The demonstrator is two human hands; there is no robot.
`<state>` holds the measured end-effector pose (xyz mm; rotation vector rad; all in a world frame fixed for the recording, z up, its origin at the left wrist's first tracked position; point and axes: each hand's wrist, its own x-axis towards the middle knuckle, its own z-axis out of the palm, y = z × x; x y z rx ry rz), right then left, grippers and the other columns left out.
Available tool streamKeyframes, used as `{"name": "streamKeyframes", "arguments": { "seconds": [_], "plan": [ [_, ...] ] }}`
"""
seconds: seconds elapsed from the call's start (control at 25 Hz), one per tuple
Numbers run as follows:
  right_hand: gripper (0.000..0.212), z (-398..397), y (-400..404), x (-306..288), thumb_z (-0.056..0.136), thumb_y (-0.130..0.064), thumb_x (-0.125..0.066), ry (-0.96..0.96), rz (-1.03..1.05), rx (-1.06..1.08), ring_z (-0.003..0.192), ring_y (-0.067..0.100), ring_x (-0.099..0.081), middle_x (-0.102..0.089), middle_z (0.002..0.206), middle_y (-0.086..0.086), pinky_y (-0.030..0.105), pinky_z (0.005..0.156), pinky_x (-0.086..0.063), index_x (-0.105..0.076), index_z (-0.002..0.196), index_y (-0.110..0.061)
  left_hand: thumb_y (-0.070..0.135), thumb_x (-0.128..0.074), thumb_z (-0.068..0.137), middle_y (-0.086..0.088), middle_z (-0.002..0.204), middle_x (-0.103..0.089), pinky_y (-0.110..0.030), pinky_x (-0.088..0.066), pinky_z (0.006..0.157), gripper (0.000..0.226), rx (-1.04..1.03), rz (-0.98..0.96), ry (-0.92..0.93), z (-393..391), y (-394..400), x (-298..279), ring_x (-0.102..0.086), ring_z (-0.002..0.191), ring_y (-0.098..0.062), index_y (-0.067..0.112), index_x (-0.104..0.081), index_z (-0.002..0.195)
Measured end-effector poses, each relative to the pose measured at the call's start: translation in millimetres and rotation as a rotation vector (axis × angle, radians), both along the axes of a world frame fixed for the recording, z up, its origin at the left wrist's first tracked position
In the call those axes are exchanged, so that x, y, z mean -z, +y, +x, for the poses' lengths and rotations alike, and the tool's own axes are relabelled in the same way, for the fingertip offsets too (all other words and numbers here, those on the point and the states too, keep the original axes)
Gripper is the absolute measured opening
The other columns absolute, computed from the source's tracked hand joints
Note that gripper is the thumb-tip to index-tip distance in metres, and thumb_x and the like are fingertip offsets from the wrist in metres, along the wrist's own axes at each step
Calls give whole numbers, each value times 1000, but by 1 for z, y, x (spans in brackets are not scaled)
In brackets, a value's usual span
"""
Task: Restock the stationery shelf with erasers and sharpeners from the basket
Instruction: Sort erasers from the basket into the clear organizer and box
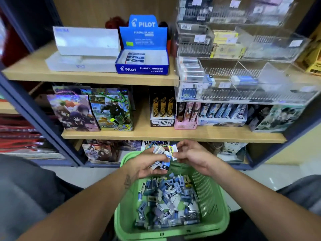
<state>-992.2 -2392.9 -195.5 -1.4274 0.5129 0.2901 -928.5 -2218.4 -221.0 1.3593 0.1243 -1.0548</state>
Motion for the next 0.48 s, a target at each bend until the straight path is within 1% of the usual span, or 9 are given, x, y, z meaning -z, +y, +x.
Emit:
{"name": "streamKeyframes", "arguments": {
  "seconds": [0.08,0.12,0.2,0.24,0.28,0.32,0.4,0.44,0.48],
  "plan": [
    [54,-7,0,-28,82,15,-66,-57,-3,-126,99,36,-69,-59,120,15,40,81,-60,-59,123,-19,-4,-71,82,-2,98,-73,-29,-57,57,34,124,43,-101,9,7,-28,-69,82,-14,19,-72,107],
    [57,-12,2,-45,82,14,-67,-97,-23,-182,102,36,-69,-59,125,12,42,83,-60,-63,124,-25,-4,-71,82,-1,95,-73,-28,-56,55,35,175,59,-147,12,11,-46,-68,78,-13,19,-70,109],
    [43,-20,7,-78,82,7,-72,-224,-168,-265,100,30,-71,-64,124,3,47,88,-59,-73,113,-23,-6,-69,83,-3,90,-70,-26,-54,50,38,248,59,-220,13,20,-85,-67,70,-13,17,-66,112],
    [35,-22,9,-95,82,4,-74,-305,-264,-288,94,27,-71,-68,119,0,48,89,-58,-75,107,-21,-8,-68,84,-4,87,-69,-25,-53,47,38,275,42,-254,14,24,-106,-66,66,-14,17,-65,112],
    [31,-24,12,-112,81,2,-77,-381,-339,-299,86,24,-70,-71,113,1,46,87,-59,-76,103,-19,-9,-67,84,-5,86,-68,-24,-53,44,39,291,16,-287,13,29,-127,-64,63,-14,17,-65,113],
    [28,-26,16,-129,80,3,-77,-448,-380,-305,80,20,-68,-72,106,2,40,81,-60,-75,101,-16,-8,-68,83,-6,87,-68,-24,-53,43,40,301,-20,-320,10,33,-147,-64,62,-15,16,-65,114],
    [26,-29,24,-164,80,7,-75,-579,-421,-312,75,8,-66,-71,96,2,22,70,-55,-69,101,-6,-4,-71,76,-8,91,-68,-23,-52,41,44,305,-104,-388,10,39,-187,-65,60,-15,15,-65,114],
    [25,-32,28,-182,80,8,-75,-640,-453,-311,74,2,-66,-70,93,-4,17,68,-52,-67,101,-5,-2,-70,73,-8,91,-68,-23,-52,39,44,299,-138,-422,10,41,-207,-65,59,-15,16,-65,113],
    [26,-34,31,-199,81,6,-75,-692,-487,-306,73,0,-66,-70,91,-12,17,66,-53,-65,100,-7,-2,-70,72,-9,93,-68,-23,-51,38,44,302,-166,-455,10,41,-227,-65,58,-16,16,-66,111]
  ]
}}
